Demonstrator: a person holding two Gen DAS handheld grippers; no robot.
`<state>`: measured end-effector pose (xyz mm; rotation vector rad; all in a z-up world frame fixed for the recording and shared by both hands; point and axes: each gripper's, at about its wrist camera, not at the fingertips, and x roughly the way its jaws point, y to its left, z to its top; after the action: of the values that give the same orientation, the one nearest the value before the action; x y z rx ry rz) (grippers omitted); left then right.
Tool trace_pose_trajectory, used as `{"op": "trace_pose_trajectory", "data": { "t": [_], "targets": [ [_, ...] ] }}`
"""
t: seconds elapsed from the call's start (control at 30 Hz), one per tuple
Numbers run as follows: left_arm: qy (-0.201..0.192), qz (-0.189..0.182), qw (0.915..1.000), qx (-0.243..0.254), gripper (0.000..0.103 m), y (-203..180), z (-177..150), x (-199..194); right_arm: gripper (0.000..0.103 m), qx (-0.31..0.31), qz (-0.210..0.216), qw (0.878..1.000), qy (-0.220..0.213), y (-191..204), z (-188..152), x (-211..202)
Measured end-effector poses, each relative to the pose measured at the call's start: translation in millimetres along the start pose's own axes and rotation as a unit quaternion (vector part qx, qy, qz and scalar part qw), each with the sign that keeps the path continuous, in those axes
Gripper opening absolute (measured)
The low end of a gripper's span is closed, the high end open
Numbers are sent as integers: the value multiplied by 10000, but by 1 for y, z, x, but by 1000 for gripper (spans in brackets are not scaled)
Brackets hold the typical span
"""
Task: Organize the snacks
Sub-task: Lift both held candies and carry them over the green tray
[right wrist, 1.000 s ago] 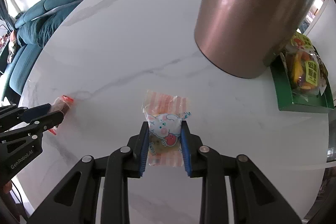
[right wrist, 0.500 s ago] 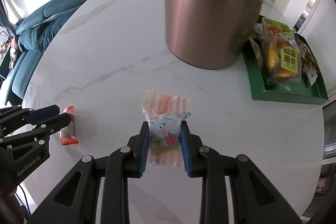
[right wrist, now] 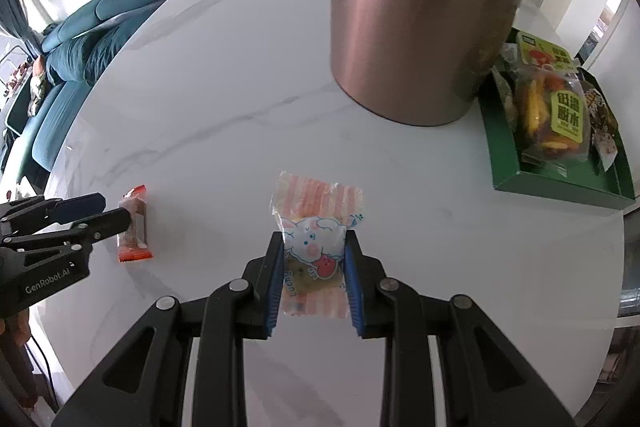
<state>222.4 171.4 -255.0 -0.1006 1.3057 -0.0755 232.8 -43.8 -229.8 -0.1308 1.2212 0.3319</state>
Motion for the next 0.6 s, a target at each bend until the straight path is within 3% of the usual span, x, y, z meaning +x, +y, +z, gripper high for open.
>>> {"op": "trace_pose_trajectory", "data": {
  "t": [0.2, 0.47, 0.5, 0.57, 0.6],
  "targets": [
    [125, -126, 9998, -50, 40, -5, 2, 10, 35, -32, 14, 10000, 33, -4, 2, 0],
    [231, 51, 9997, 71, 39, -14, 9, 20, 35, -44, 7, 10000, 48, -2, 3, 1],
    [226, 60, 9997, 67, 37, -13, 10, 19, 35, -55, 13, 10000, 49, -2, 3, 1],
    [191, 150, 9996, 157, 19, -21, 9, 23, 35, -63, 33, 10000, 60, -1, 3, 1],
    [209, 162, 9995, 184, 20, -24, 7, 23, 35, -76, 37, 9999, 66, -2, 2, 2]
  ]
}}
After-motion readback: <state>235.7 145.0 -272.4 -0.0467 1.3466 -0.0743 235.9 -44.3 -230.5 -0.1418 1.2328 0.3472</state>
